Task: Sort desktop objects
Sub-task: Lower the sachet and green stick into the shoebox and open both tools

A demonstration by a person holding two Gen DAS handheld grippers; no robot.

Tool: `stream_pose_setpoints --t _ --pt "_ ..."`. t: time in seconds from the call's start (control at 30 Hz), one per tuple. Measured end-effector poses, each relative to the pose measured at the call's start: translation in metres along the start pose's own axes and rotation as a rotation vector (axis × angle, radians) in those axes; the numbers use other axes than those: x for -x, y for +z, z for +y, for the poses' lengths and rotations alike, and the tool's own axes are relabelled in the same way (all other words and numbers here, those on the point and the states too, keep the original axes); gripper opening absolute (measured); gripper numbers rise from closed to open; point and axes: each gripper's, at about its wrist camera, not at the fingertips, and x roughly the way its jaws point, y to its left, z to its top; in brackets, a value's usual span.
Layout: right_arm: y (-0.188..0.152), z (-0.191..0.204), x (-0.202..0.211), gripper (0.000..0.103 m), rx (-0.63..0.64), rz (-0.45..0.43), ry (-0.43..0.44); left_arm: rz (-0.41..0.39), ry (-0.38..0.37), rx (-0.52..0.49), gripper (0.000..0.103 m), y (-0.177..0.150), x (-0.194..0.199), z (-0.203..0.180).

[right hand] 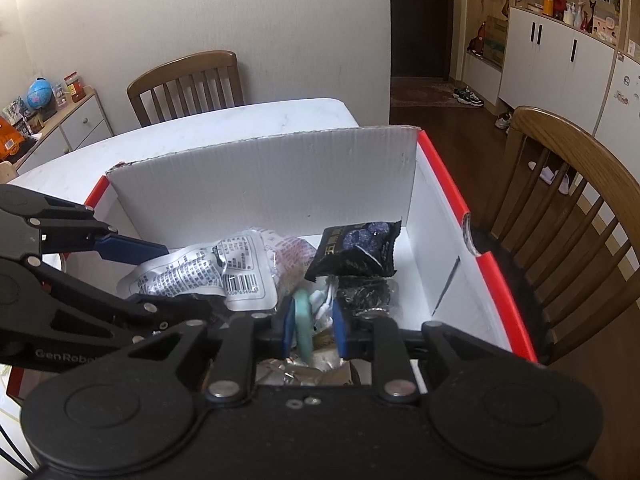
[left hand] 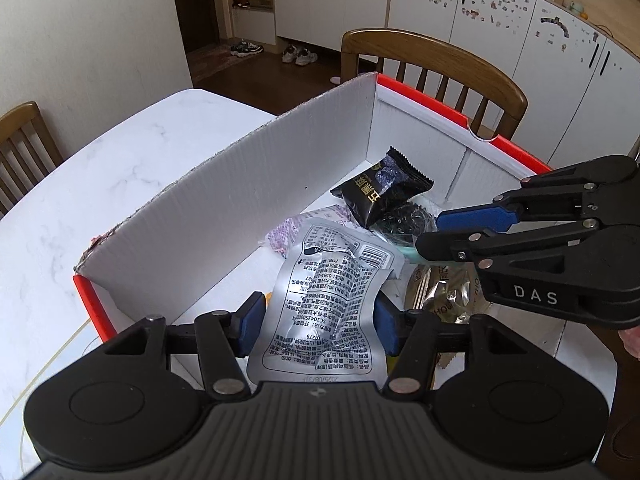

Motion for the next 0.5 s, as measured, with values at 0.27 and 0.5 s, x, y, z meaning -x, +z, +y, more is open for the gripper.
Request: stream_pose_setpoints --t 0.27,0.5 --pt "-0.002 -0.004 0.006 0.029 -0.032 -0.002 0.009 0.003 -0.014 0.004 0.072 -0.003 0.003 0.001" --pt "-0.003 -0.009 0.015 0.037 -0.049 -0.013 0.011 -0.003 -0.023 0.001 0.073 -0.005 0.008 -0.001"
